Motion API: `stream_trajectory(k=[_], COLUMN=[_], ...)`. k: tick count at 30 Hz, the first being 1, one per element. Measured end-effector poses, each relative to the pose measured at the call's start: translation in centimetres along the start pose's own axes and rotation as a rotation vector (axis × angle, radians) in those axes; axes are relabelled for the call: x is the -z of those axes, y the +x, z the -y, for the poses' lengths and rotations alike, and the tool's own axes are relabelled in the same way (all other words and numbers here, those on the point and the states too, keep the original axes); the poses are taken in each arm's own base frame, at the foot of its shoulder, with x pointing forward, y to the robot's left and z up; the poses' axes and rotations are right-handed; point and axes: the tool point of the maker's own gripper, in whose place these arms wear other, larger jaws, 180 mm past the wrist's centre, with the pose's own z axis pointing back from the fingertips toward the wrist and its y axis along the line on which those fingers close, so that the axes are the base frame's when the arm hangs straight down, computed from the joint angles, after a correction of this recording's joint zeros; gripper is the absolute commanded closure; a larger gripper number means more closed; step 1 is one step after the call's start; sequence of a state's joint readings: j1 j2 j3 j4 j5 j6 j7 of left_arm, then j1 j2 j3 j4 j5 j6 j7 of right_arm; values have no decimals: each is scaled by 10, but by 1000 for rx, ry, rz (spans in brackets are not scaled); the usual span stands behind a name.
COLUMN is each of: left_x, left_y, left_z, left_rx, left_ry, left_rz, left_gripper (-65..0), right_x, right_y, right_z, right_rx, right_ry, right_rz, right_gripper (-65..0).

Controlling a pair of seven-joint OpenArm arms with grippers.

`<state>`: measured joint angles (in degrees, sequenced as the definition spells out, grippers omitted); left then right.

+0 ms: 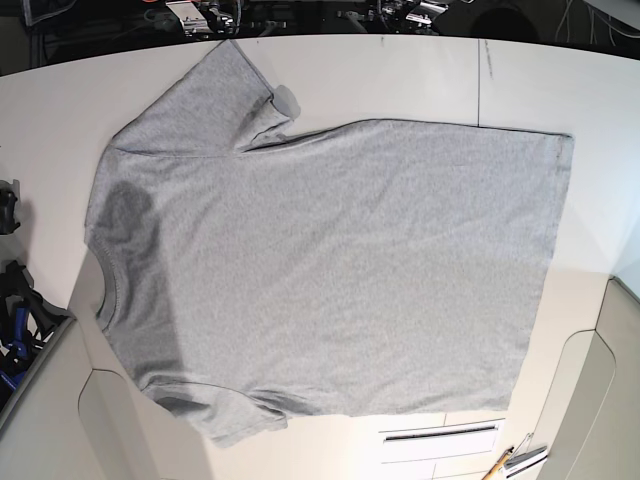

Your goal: Fold the T-shirt properly

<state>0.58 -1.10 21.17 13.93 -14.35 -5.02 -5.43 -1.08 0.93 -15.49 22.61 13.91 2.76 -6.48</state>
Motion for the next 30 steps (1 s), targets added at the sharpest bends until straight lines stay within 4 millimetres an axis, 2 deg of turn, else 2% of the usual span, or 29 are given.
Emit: stream_trajectory(k=[11, 17, 21, 26, 30], left_x=[0, -6, -16, -28, -43], left_y=[0, -3, -19, -33, -50], left_z=[0, -16, -26, -26, -23], left_rx=[0, 12, 18, 22, 30], left_ry=[0, 19, 28, 17, -1], left_rz=[0, 53, 77, 99, 109], left_gripper=[0, 0, 0, 0, 0], right_x=[0, -1, -2, -6, -13], right_y=[0, -12, -19, -26, -41], right_z=[0, 7, 14, 18, 17], right_rx=[2, -25, 17, 73, 100], right_ry=[0, -19, -31, -40, -34], right_rz=[0, -14, -2, 35, 50], right_gripper=[0, 0, 0, 0, 0])
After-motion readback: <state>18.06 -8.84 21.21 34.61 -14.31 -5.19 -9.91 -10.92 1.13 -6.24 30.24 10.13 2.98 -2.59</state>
